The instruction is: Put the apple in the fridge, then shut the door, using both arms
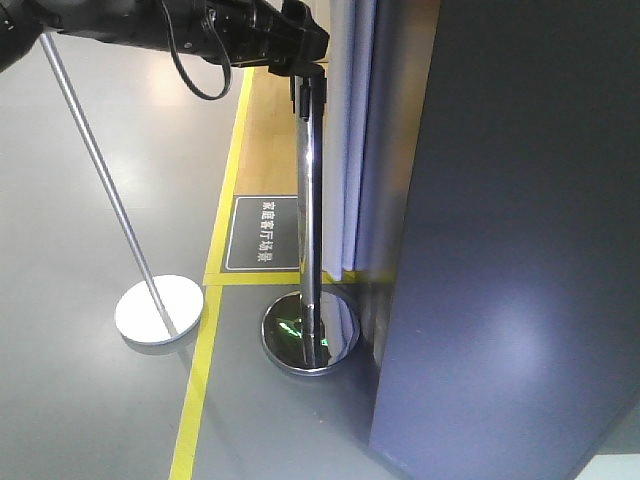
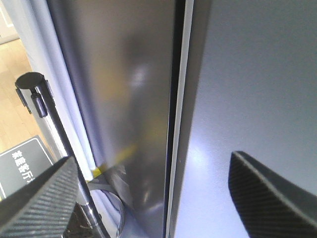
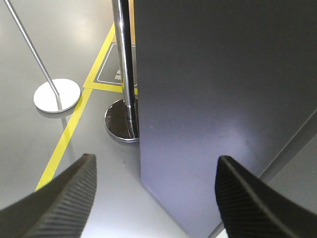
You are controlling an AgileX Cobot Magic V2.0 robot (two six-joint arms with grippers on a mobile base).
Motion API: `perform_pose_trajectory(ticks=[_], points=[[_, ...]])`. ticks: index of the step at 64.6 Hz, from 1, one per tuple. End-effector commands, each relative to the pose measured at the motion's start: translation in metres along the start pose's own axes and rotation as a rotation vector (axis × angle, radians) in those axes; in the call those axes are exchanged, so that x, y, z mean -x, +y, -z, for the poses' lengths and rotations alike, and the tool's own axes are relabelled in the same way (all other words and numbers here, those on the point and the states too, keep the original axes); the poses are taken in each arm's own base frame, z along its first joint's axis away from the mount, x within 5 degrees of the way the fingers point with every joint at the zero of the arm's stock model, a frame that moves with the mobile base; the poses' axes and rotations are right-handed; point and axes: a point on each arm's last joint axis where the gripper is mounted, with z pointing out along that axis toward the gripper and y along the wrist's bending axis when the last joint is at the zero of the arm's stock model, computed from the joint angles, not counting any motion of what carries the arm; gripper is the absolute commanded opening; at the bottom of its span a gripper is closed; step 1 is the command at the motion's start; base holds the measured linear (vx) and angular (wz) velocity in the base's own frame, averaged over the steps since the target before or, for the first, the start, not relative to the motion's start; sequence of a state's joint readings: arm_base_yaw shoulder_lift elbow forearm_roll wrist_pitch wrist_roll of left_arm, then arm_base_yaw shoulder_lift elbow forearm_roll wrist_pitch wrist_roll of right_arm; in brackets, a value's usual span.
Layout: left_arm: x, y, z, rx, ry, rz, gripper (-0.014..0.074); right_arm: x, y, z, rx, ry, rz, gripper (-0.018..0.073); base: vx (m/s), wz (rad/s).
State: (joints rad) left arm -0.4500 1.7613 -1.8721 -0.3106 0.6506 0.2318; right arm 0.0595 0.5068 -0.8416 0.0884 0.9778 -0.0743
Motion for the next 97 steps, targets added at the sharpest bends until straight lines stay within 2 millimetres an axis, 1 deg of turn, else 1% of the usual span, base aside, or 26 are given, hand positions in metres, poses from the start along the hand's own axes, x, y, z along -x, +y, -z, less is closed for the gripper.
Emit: perform_pose_trajectory(ticks=[1,28,42,49,55,62,68,73,78,83,90,97], points=[[0.027,-0.006,0.031,0.000,-0.140,0.005,0.0587,0.011,-0.001,0.004,-0.011,-0.082,0.003,0.0484,0.00,0.00],[0.026,-0.006,0.030,0.000,-0.138,0.006,0.0587,0.011,-0.001,0.004,-0.012,-0.082,0.004,0.0484,0.00,0.00],[0.026,-0.006,0.030,0.000,-0.138,0.006,0.0587,0.017,0.001,0.004,0.014,-0.141,-0.023,0.0484,0.00,0.00],[0.026,-0.006,0.030,0.000,-0.138,0.006,0.0587,0.017,0.002,0.004,0.028,-0.142,-0.037,0.0484,0.00,0.00],[0.026,-0.006,0.030,0.000,-0.139,0.006,0.0587,0.023,0.006,0.003,0.076,-0.196,-0.105,0.0484,0.00,0.00],[0.026,-0.006,0.030,0.000,-0.139,0.006,0.0587,0.032,0.007,0.002,0.095,-0.266,-0.134,0.0484,0.00,0.00],[0.026,-0.006,0.030,0.000,-0.139,0.006,0.0587,0.033,0.008,0.001,0.115,-0.273,-0.156,0.0484,0.00,0.00],[0.026,-0.006,0.030,0.000,-0.139,0.006,0.0587,0.033,0.008,0.001,0.121,-0.272,-0.158,0.0484,0.00,0.00],[0.026,-0.006,0.030,0.000,-0.139,0.006,0.0587,0.036,0.006,-0.001,0.097,-0.293,-0.123,0.0484,0.00,0.00],[0.026,-0.006,0.030,0.000,-0.139,0.006,0.0587,0.038,0.004,-0.006,0.071,-0.289,-0.097,0.0484,0.00,0.00],[0.026,-0.006,0.030,0.000,-0.139,0.006,0.0587,0.042,0.002,-0.019,0.058,-0.253,-0.091,0.0484,0.00,0.00],[0.026,-0.006,0.030,0.000,-0.139,0.006,0.0587,0.053,-0.003,-0.035,0.015,-0.286,-0.074,0.0484,0.00,0.00]])
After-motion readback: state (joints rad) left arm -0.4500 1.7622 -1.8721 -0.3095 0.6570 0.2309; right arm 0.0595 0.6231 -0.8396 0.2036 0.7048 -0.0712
